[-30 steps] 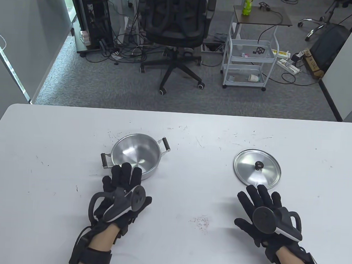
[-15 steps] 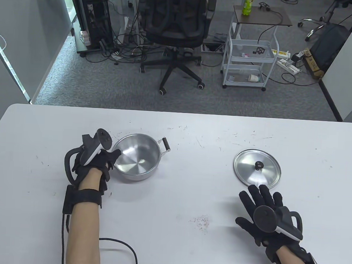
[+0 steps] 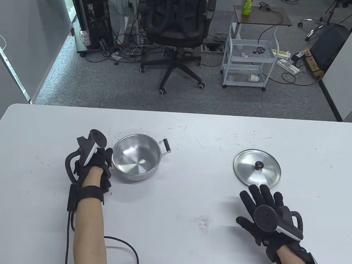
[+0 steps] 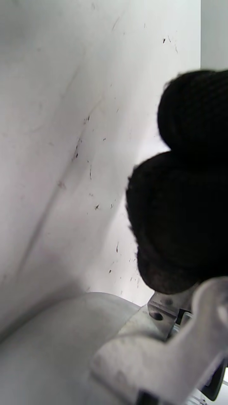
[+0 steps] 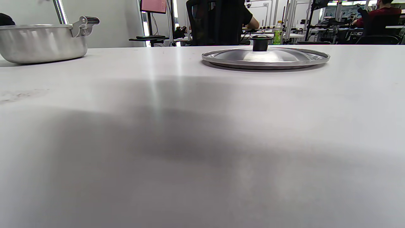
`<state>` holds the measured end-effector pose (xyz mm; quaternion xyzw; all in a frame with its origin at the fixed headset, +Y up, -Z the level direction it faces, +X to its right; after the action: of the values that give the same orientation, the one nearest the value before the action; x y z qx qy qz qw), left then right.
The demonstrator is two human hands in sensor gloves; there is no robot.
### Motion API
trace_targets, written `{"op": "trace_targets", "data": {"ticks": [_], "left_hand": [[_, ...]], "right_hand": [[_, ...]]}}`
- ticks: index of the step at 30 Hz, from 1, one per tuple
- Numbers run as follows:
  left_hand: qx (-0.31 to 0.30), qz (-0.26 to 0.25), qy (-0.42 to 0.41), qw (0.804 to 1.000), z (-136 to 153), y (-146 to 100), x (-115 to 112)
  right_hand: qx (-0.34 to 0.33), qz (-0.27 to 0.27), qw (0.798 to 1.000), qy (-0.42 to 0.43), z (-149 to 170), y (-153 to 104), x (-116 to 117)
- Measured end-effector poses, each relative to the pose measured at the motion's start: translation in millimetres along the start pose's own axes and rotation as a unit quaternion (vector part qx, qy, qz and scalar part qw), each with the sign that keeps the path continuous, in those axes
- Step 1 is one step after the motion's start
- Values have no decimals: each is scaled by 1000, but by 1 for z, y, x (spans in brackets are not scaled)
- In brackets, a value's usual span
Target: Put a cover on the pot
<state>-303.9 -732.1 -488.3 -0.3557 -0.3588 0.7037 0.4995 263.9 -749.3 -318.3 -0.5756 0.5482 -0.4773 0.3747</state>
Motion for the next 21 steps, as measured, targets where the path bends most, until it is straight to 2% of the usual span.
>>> {"op": "trace_targets", "data": {"ticks": [3, 7, 11, 16, 21], "left_hand": [[-10, -13, -3, 1000, -5, -4, 4], [-29, 7, -68, 997, -12, -11, 8], [-50, 9, -74, 996, -21, -20, 12], [-114, 12, -104, 988, -36, -46, 11], [-185, 26, -116, 976, -55, -82, 4]], "right_hand": [[1, 1, 1000, -2, 0, 0, 0], [0, 2, 1000, 2, 1, 0, 0], [-1, 10, 1000, 7, 1, -1, -3], [-2, 14, 1000, 6, 1, -2, -4], [0, 15, 1000, 16, 2, -4, -9]]}}
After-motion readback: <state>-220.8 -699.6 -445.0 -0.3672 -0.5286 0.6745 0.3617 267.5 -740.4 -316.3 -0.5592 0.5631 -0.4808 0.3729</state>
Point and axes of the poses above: the tracker on the back of each hand, its own z axis roughly to the little-finger side, its own y axis roughly from the wrist to the fingertips, x = y × z, the point moved 2 cm from there along y, roughly from the wrist to the fingertips
